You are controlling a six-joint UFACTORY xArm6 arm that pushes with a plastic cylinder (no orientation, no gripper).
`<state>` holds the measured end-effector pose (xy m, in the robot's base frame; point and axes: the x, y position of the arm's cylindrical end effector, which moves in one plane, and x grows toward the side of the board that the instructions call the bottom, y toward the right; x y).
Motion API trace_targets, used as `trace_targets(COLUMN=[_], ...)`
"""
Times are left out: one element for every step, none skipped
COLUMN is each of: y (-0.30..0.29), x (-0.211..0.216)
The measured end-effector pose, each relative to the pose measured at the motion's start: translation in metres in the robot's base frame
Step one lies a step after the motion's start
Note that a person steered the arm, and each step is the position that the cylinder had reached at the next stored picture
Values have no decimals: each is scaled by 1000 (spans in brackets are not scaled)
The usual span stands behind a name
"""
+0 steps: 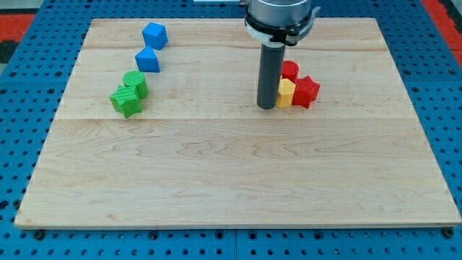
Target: Move the green blocks into the blue blocks
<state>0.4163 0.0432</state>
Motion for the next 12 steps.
trace_targets(y=[-75,-169,-234,-235,-235,-254,-249,-235,-220,-206,-195,-157], x=[20,58,41,9,-30,-18,15,-15,-45,-52,-4,-25])
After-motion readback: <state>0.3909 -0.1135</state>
